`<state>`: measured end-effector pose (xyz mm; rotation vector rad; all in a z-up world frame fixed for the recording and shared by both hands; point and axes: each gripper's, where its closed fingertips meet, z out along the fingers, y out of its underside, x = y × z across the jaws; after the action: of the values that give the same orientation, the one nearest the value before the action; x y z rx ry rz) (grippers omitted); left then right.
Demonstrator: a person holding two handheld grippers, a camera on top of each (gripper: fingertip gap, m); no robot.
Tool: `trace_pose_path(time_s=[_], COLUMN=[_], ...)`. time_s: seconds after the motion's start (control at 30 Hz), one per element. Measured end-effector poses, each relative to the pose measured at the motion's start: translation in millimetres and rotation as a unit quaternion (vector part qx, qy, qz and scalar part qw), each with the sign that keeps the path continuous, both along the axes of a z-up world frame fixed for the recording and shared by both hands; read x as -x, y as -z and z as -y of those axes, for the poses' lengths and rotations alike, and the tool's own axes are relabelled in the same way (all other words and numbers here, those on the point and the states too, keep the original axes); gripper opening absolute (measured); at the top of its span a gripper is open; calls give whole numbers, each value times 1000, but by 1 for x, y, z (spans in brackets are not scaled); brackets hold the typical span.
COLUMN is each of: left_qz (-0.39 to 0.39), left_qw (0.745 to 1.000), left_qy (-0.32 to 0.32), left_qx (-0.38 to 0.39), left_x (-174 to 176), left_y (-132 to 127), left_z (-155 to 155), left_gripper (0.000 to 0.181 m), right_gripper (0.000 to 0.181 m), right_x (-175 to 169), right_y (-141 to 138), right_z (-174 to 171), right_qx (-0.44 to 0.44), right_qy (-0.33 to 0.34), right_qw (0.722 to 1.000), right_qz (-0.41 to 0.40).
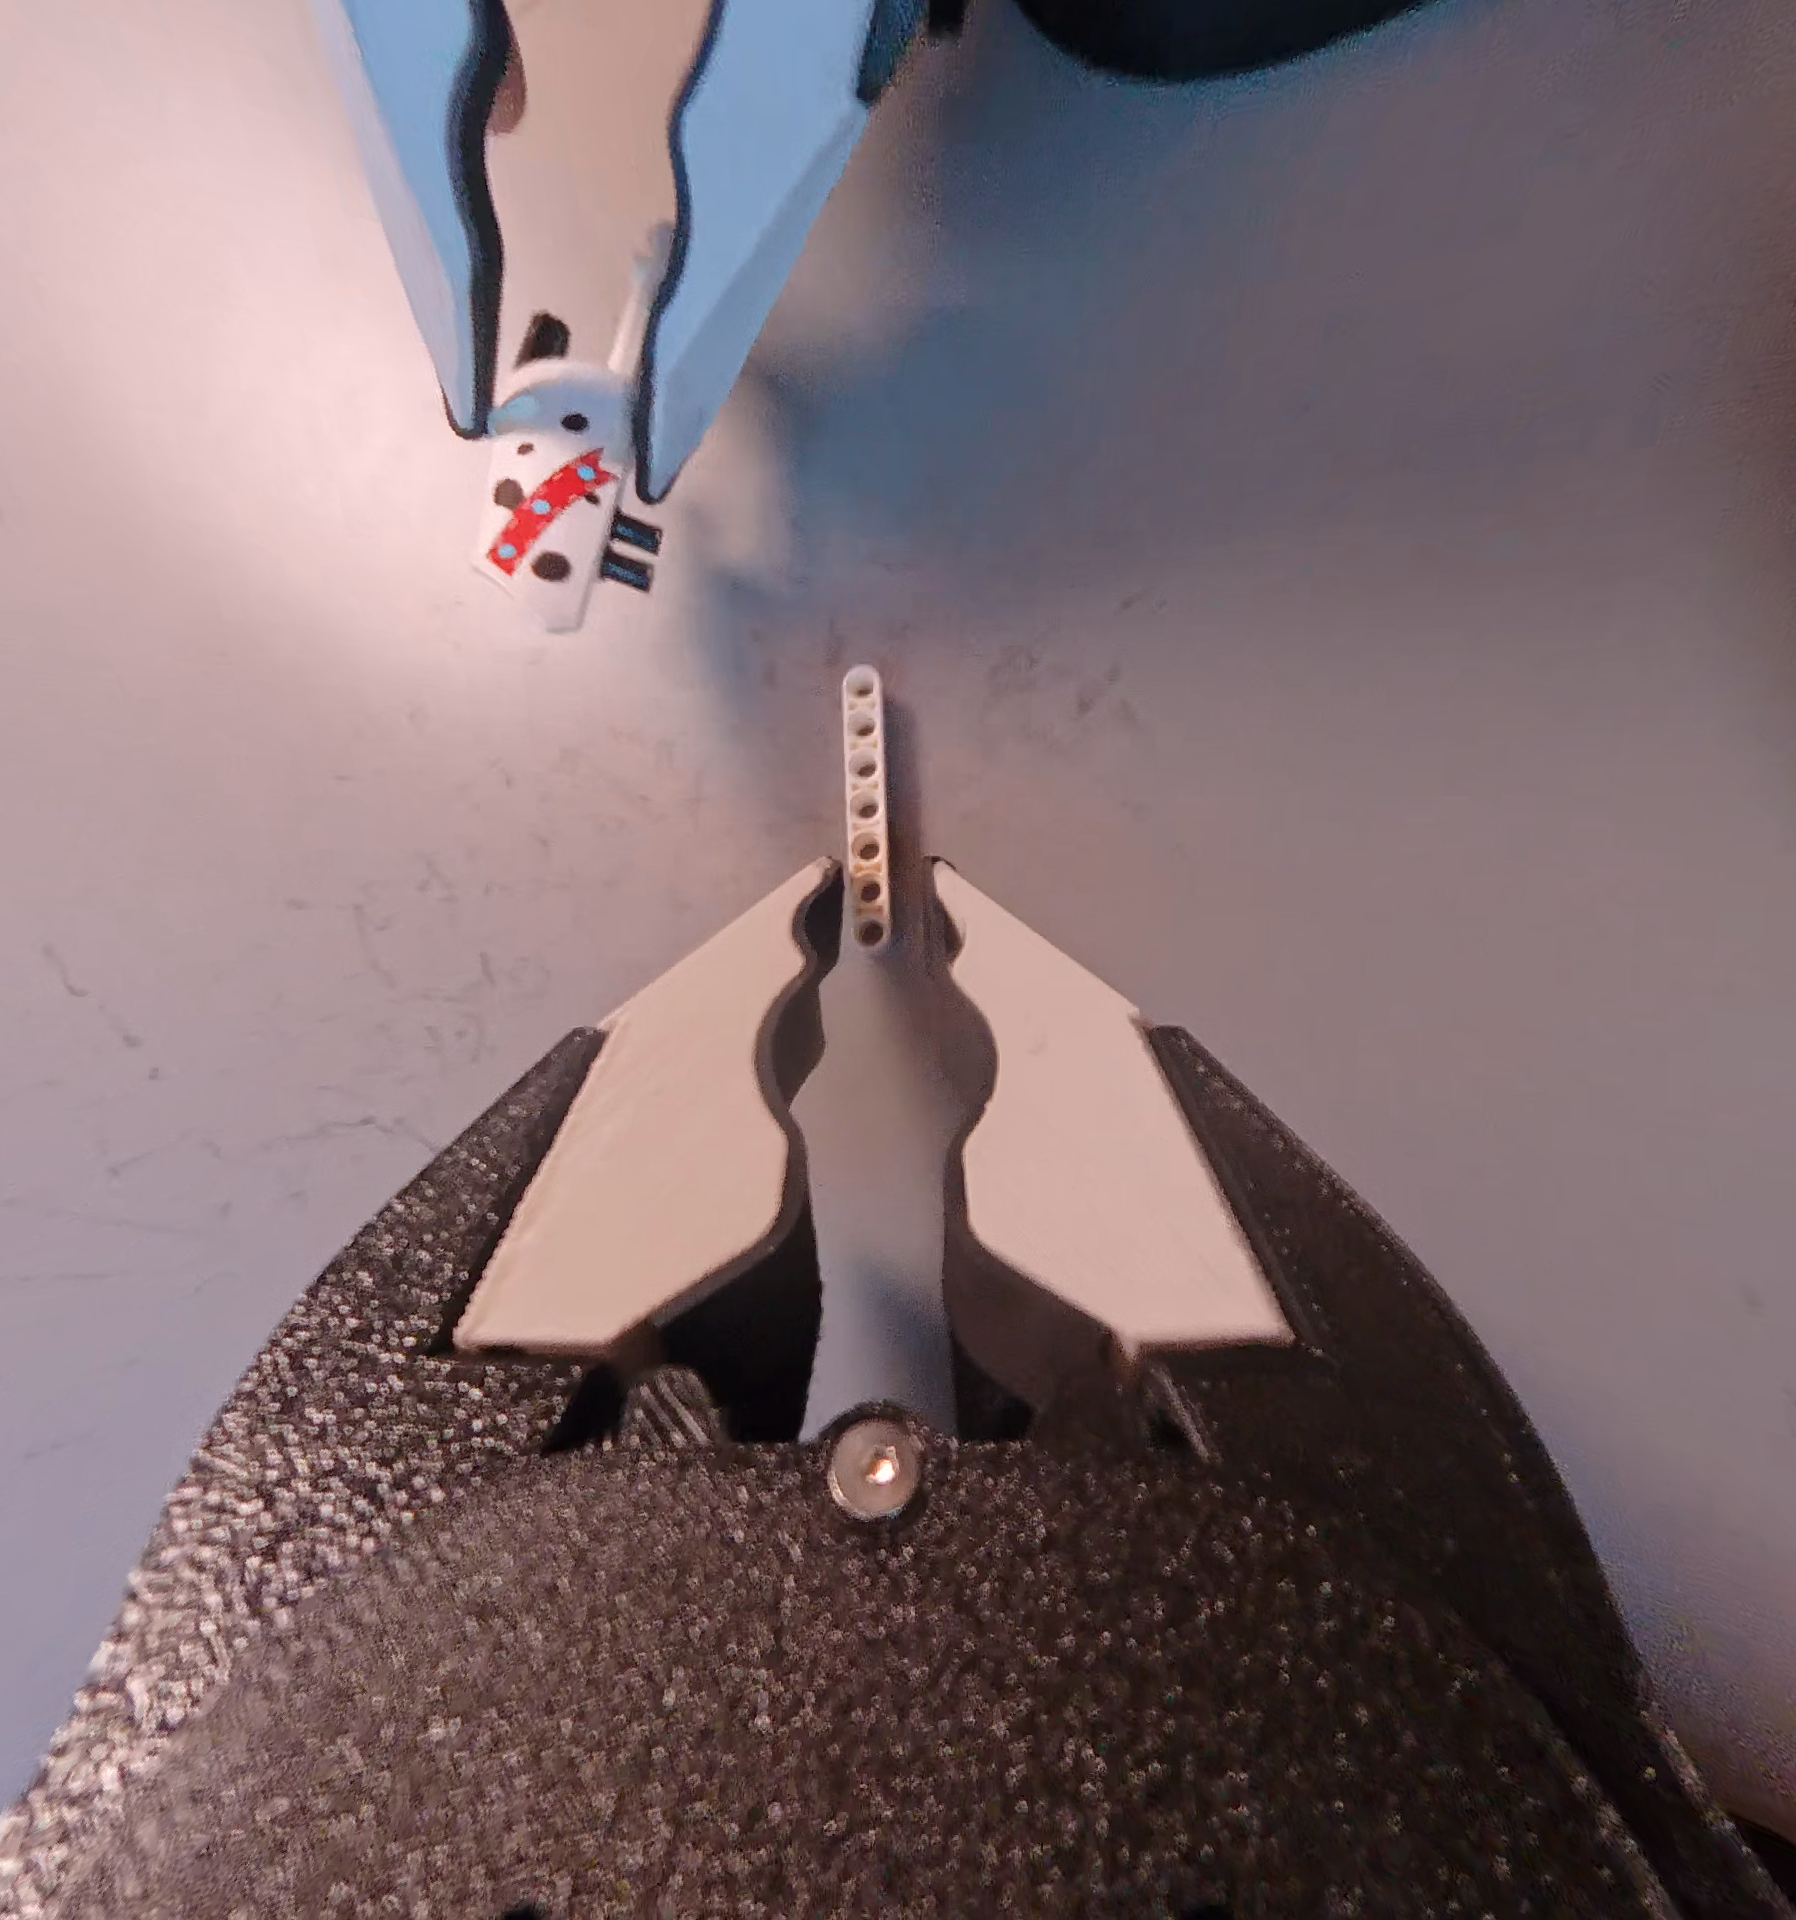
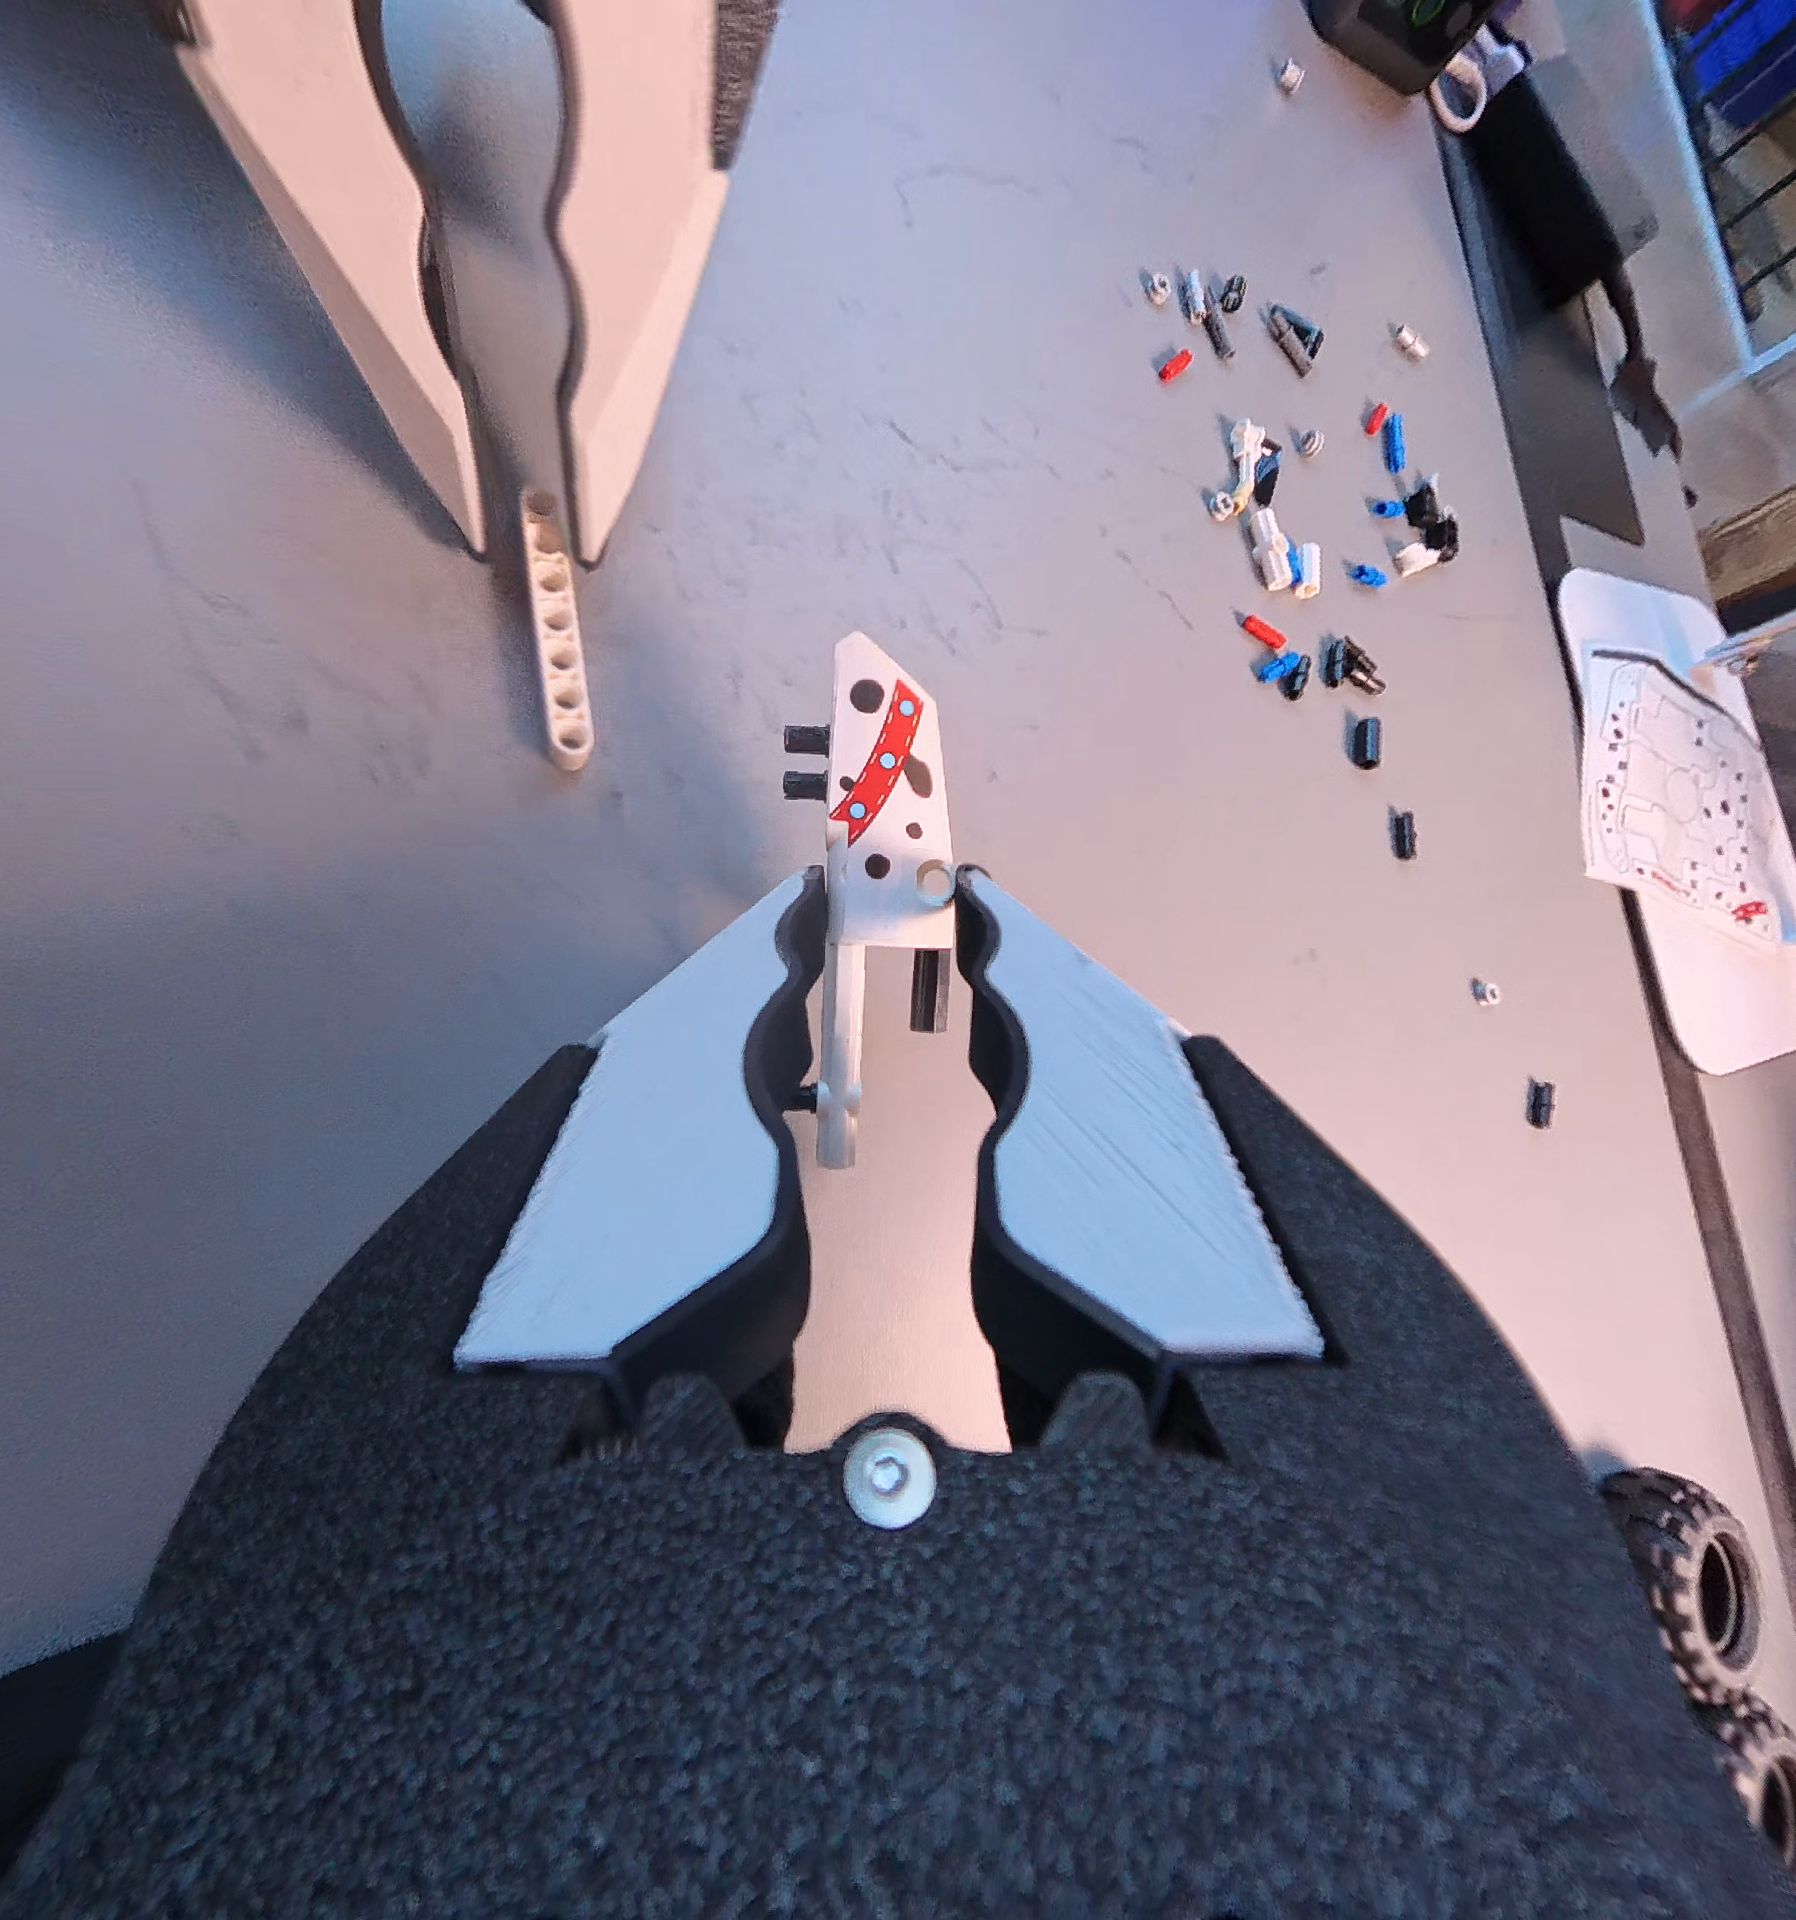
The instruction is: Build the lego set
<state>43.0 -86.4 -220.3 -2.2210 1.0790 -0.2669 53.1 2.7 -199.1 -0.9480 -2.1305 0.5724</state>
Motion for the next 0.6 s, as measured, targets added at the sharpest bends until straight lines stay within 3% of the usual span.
trace_pose_path(time_s=[0.13, 0.23, 0.27, 0.33, 0.43, 0.5, 0.6], left_qz=[208, 316, 324, 327, 297, 287, 247], left_qw=[976, 942, 938, 938, 951, 956, 968], left_qy=[-64, -104, -110, -94, -75, -59, -33], left_qx=[-5, 49, 56, 68, 53, 31, 0], left_x=[0, 2, 3, -2, -1, -1, -5], left_y=[-49, -60, -59, -55, -48, -48, -42], left_z=[-23, -40, -44, -44, -40, -37, -32], left_gripper=[18, 31, 30, 12, 8, 6, 6], right_gripper=[24, 24, 24, 24, 24, 25, 47], right_x=[4, 10, 12, 14, 13, 7, -4], right_y=[-8, -15, -17, -22, -27, -30, -35], right_z=[9, 15, 17, 23, 29, 35, 42], right_qx=[-38, -87, -104, -130, -154, -101, 87], right_qy=[-16, -27, -32, -42, -57, -75, -74], right_qw=[999, 993, 991, 986, 979, 985, 992], right_qz=[-36, -70, -78, -100, -124, -119, -56])
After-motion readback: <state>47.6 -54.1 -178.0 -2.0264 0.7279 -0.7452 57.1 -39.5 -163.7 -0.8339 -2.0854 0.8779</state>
